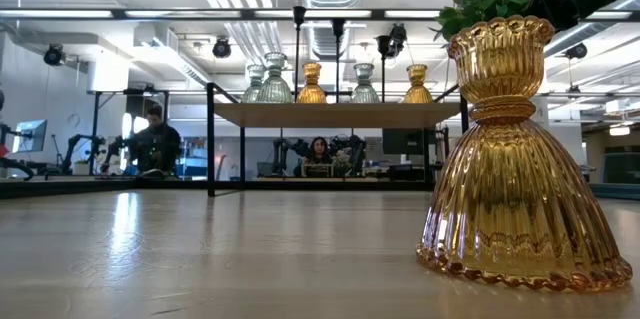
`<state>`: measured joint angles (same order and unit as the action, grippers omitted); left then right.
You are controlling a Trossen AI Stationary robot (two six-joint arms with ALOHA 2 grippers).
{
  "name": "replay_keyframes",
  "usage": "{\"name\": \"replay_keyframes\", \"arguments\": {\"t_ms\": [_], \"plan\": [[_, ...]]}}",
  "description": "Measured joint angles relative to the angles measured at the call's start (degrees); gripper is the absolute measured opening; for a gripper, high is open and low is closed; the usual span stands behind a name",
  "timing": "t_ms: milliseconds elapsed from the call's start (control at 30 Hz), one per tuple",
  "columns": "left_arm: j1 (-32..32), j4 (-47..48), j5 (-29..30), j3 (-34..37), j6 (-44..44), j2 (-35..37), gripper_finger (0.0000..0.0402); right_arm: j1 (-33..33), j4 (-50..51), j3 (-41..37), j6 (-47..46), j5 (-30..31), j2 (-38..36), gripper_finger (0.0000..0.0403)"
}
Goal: Pick & Place candle stick holders
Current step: Put the yellow candle holder on the shelf
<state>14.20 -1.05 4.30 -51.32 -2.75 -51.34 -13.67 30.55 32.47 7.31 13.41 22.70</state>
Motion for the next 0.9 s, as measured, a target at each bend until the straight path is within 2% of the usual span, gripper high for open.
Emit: {"name": "replay_keyframes", "arguments": {"t_ms": [133, 267, 500, 600, 667, 900], "plan": [[0.0, 10.6, -7.2, 0.1, 3.3, 6.5, 0.0188, 0.0, 0.0, 0.0, 0.0, 0.0, 0.0, 0.0052], [0.0, 12.6, -13.9, 0.1, 9.3, 11.0, 0.0142, 0.0, 0.0, 0.0, 0.0, 0.0, 0.0, 0.0052], [0.0, 13.0, -15.4, 0.1, 14.6, 14.4, 0.0127, 0.0, 0.0, 0.0, 0.0, 0.0, 0.0, 0.0052], [0.0, 18.6, -16.3, 0.4, 11.4, 16.6, 0.0127, 0.0, 0.0, 0.0, 0.0, 0.0, 0.0, 0.0052], [-0.1, 17.8, -17.6, 3.0, 5.9, 18.3, 0.0127, 0.0, 0.0, 0.0, 0.0, 0.0, 0.0, 0.0052], [-1.8, 4.0, -21.8, 22.0, 1.2, 28.2, 0.0126, 0.0, 0.0, 0.0, 0.0, 0.0, 0.0, 0.0052]]}}
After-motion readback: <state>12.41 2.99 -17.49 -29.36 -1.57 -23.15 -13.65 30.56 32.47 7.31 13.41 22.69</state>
